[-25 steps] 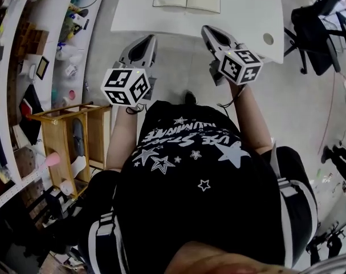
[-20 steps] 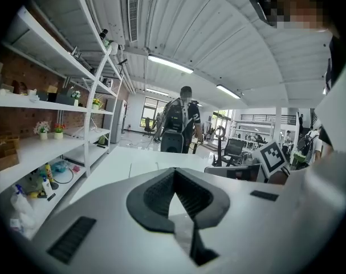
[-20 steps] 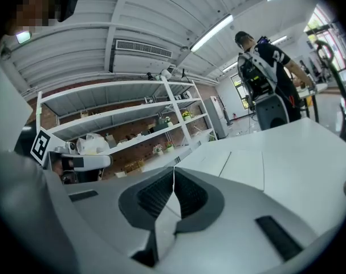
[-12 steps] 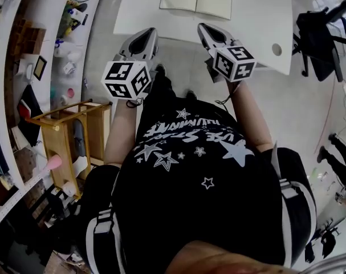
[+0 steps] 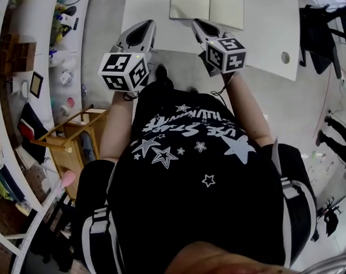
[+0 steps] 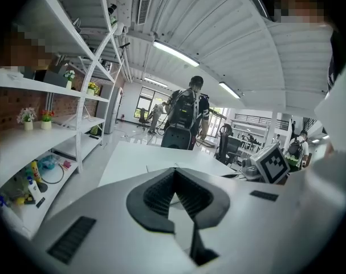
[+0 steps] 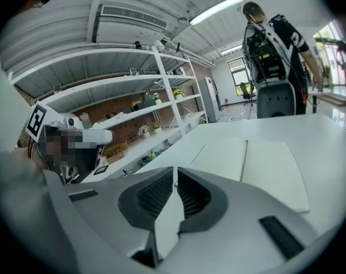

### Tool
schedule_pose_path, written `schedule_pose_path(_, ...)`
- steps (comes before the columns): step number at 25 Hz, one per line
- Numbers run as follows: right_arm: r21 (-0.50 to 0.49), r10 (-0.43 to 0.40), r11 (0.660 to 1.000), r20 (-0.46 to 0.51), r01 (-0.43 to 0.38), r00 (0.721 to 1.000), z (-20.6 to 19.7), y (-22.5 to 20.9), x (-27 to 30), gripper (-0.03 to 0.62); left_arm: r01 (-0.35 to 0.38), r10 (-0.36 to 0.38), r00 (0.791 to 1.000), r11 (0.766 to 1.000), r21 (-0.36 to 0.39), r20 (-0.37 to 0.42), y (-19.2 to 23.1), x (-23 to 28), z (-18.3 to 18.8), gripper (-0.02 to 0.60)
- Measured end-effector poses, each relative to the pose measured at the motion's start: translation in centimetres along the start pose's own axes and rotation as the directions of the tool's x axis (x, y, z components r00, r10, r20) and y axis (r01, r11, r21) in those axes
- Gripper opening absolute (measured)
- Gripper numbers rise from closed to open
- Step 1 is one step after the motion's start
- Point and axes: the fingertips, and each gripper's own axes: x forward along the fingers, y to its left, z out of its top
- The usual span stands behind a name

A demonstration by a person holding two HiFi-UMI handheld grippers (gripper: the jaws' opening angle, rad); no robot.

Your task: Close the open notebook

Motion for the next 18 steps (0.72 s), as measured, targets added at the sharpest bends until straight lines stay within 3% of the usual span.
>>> schedule_pose_path(6,-0.047,-0.049,0.998,-0.121,0.044,0.991,-1.4,0.7,5.5,0.015,0.051,-0.052,0.998,0.999,-0.018,-0.044,3.7,1.9,0.2,0.011)
schedule_pose_path(12,-0.030,-0.076,0.997,-0.231,0.071,0.970,-3.5,0.5,9.2,0.083,0.107,-0.109,0.990,0.994,-0.029,-0.086,6.0,3.9,-0.2,0.011)
schedule_pose_path(18,-0.140,-0.163,0.983,-0.349,0.121,0.923,-5.1,0.5,11.2,0.101,0.146,-0.148,0.983,0.989,-0.027,-0.113,7.7,5.2,-0.2,0.011)
